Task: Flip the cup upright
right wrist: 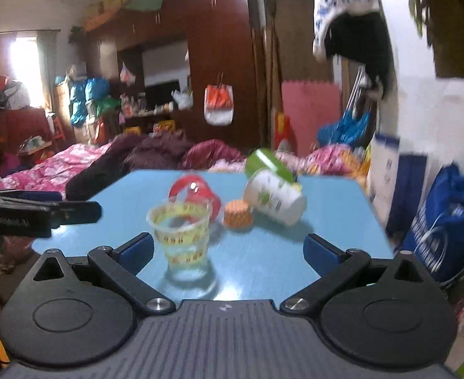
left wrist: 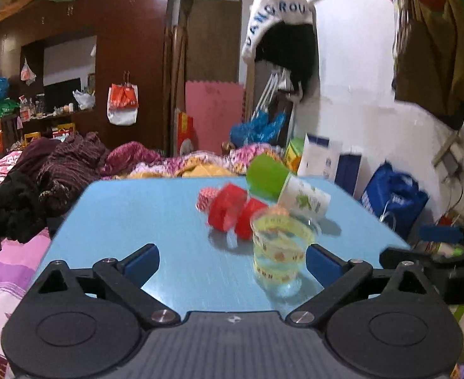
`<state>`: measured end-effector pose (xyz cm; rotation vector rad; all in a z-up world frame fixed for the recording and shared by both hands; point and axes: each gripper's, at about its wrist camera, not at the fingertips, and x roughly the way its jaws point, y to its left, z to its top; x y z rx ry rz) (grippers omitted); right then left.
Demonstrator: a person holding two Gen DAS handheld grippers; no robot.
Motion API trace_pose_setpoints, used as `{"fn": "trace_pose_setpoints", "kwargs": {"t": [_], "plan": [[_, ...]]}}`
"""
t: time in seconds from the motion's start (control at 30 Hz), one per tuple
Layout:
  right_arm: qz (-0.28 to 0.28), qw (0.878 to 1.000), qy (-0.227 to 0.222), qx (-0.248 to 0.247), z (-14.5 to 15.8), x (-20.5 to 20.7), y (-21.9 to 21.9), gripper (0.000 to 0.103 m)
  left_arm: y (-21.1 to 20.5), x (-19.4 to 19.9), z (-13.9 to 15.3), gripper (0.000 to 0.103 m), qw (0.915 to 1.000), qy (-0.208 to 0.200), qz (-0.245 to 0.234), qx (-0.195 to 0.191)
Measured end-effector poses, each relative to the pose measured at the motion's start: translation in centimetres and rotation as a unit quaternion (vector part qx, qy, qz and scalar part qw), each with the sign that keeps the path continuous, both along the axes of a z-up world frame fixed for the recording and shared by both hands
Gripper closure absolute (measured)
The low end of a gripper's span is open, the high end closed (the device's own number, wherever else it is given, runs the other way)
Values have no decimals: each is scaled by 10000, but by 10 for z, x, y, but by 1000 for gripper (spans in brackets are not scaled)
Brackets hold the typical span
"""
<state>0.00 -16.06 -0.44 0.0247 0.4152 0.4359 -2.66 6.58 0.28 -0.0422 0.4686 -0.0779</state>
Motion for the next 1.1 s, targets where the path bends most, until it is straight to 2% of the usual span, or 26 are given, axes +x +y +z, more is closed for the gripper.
{"fn": "trace_pose_setpoints", "kwargs": {"t": [0.1,0.3,0.67,1.1], "plan": [[-2,9999,142,58,-5,8,-1,1,0,8,-8,3,9998,176,-28,-124],[-100,9999,133,-10,-7,5,-2,1,-2,10,-15,3,9994,320,92,-7],[-35,9998,178,-49,-8,5,-1,1,-12,5,-11,3,9993,240,134,265],[-46,9998,177,23,-8,5,-5,1,-17,2,-9,3,9992,196,139,332]]}}
